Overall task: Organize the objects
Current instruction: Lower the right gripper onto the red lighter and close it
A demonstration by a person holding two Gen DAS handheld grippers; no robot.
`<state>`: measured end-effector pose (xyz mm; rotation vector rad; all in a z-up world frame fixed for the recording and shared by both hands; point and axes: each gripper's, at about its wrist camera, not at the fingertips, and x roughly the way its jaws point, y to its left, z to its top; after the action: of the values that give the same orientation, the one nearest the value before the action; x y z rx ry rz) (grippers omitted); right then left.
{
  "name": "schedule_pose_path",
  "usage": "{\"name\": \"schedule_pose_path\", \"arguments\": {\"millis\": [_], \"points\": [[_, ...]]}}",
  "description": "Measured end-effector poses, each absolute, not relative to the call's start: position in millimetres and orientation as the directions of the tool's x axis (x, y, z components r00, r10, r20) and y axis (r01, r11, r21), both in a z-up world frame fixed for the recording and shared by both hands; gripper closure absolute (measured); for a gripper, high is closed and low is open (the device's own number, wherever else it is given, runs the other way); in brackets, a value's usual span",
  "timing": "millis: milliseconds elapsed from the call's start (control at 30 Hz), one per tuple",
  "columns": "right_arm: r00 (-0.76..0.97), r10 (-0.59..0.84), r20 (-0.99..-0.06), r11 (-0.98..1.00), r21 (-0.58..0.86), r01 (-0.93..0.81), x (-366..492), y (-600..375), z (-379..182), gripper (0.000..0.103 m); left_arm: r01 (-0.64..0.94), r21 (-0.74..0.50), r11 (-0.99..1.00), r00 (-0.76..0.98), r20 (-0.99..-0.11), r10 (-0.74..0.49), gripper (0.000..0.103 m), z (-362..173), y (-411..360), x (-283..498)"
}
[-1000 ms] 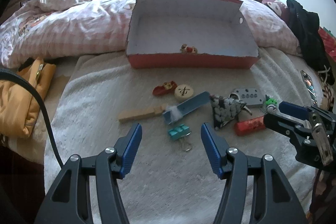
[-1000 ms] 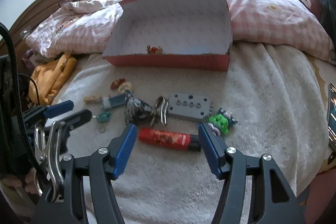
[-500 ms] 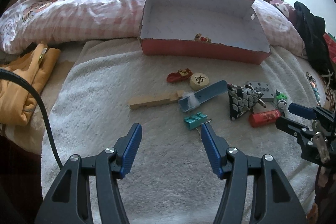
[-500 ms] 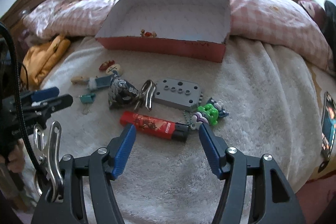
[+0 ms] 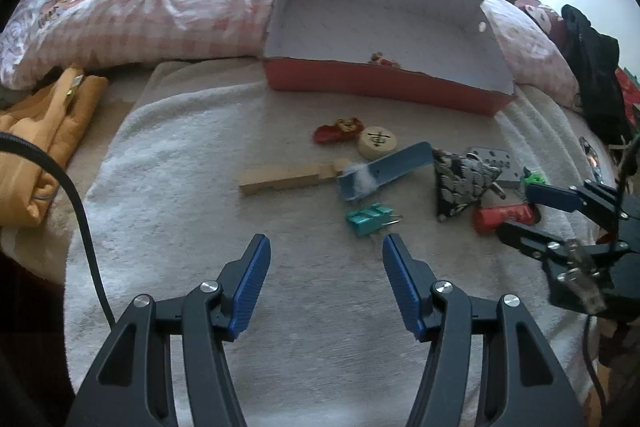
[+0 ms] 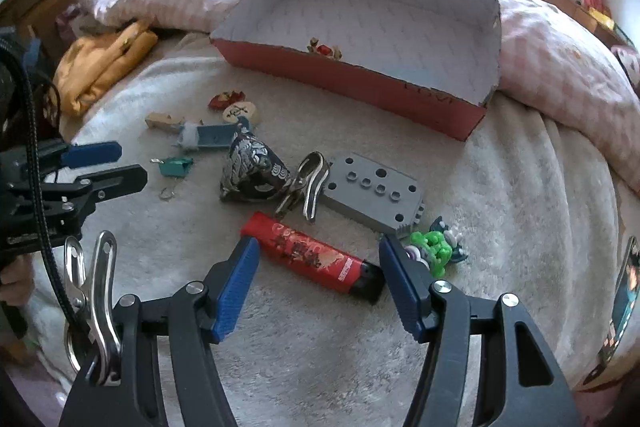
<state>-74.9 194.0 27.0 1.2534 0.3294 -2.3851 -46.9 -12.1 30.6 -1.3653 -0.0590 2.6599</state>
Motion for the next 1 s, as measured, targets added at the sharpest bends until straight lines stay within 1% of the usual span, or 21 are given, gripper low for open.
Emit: {"name": "schedule_pose_path", "arguments": {"millis": [133, 200, 267, 300, 367, 533, 600, 633, 667, 700, 733, 900, 1000], "points": [[-0.469, -0.238, -0.850, -0.851, -0.051, 0.523, -79, 188, 20, 0.039, -0.154, -0.100, -0.983, -0.573, -0.802, 0.172, 0.044, 30, 1, -47], [-0.458, -0.251, -0.853, -0.851, -0.032, 0.525, -80, 189, 20, 0.043, -0.163, -0.099, -0.982, -0.573, -0.800, 0.176, 0.044, 30, 6, -47], [-0.454, -0.262, -0.851, -0.856, -0.012, 0.517, -79, 192, 21, 0.058, -0.167, -0.103, -0.981, -0.573, -0.799, 0.181, 0.044, 29, 10, -49], [-0.459, -0.259, -0.850, -0.859, -0.014, 0.512, -77, 192, 22, 0.060, -0.167, -0.105, -0.980, -0.572, -0.800, 0.183, 0.044, 28, 11, -51], [-0.458, -0.265, -0.848, -0.859, -0.008, 0.512, -76, 193, 22, 0.070, -0.166, -0.109, -0.980, -0.571, -0.800, 0.186, 0.044, 26, 15, -55], [-0.439, -0.283, -0.853, -0.881, 0.050, 0.471, -69, 197, 23, 0.079, -0.142, -0.092, -0.986, -0.592, -0.790, 0.159, 0.044, 20, 22, -63], [-0.421, -0.311, -0.852, -0.886, 0.101, 0.452, -68, 200, 23, 0.080, -0.141, -0.096, -0.985, -0.589, -0.792, 0.161, 0.045, 18, 23, -65], [-0.415, -0.324, -0.850, -0.887, 0.121, 0.445, -68, 201, 23, 0.080, -0.135, -0.094, -0.986, -0.591, -0.791, 0.156, 0.052, 16, 23, -65], [-0.411, -0.335, -0.848, -0.887, 0.137, 0.440, -67, 201, 23, 0.080, -0.131, -0.081, -0.988, -0.598, -0.788, 0.144, 0.061, 15, 23, -65], [-0.413, -0.337, -0.846, -0.887, 0.139, 0.440, -67, 200, 23, 0.080, -0.129, -0.066, -0.990, -0.605, -0.785, 0.131, 0.067, 15, 23, -64], [-0.416, -0.336, -0.845, -0.887, 0.136, 0.441, -66, 199, 23, 0.080, -0.131, -0.059, -0.990, -0.607, -0.784, 0.127, 0.074, 15, 21, -64], [-0.426, -0.331, -0.842, -0.893, 0.134, 0.429, -67, 194, 21, 0.079, -0.147, -0.099, -0.984, -0.596, -0.785, 0.168, 0.075, 16, 11, -60], [-0.432, -0.337, -0.837, -0.897, 0.147, 0.416, -70, 193, 20, 0.075, -0.175, -0.098, -0.980, -0.593, -0.784, 0.184, 0.075, 17, 11, -53]]}}
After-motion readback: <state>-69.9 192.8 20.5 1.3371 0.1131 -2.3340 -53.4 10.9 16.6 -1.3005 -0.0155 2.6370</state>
